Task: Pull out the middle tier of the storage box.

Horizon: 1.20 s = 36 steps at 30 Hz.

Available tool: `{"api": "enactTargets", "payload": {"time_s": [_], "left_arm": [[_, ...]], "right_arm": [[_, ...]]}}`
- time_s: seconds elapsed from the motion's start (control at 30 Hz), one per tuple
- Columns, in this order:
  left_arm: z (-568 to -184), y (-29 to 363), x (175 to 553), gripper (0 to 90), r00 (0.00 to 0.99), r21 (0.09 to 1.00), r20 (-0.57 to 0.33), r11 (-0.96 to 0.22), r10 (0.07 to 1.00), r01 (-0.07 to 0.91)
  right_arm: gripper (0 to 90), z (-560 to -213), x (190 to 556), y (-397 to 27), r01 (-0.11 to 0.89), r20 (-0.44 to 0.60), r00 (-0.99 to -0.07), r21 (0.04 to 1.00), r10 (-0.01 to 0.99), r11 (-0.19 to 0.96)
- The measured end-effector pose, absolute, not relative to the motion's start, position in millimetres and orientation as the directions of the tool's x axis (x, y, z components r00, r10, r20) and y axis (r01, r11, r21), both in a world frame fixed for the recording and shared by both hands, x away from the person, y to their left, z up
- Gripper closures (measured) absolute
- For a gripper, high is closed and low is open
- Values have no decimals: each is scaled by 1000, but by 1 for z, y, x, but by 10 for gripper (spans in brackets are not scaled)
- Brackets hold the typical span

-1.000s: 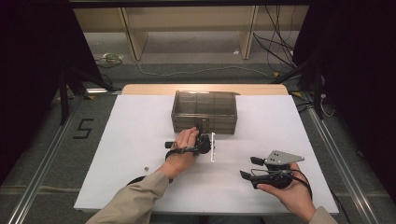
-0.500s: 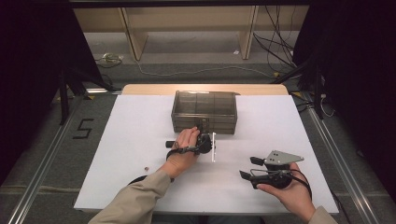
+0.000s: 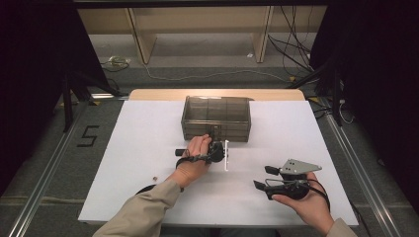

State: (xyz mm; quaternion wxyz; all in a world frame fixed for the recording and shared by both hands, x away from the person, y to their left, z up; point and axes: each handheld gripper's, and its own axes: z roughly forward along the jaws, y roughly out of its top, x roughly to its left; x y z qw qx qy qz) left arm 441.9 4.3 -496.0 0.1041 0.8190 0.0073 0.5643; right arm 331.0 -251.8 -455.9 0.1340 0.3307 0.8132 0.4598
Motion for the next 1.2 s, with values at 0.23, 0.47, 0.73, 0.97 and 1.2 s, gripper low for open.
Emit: {"api": "enactTargets", "payload": {"time_s": [0.23,0.47,0.73,0.97,1.2], "left_arm": [[-495,4,441,807,366,165,923,-981,117,-103],[-495,5,441,807,368,165,922,-980,116,-106],[-494,5,439,806,376,159,920,-982,110,-104],[-494,5,437,806,371,156,922,-982,106,-107],[-495,5,433,805,368,161,923,-981,109,-112]], "right_arm": [[320,-456,331,-252,417,89,-744,836,662,357],[320,-456,331,-252,417,89,-744,836,662,357],[321,-456,331,-252,416,87,-745,836,661,357],[323,-456,331,-252,415,86,-746,836,661,359],[323,-456,331,-252,416,87,-745,836,662,358]]}}
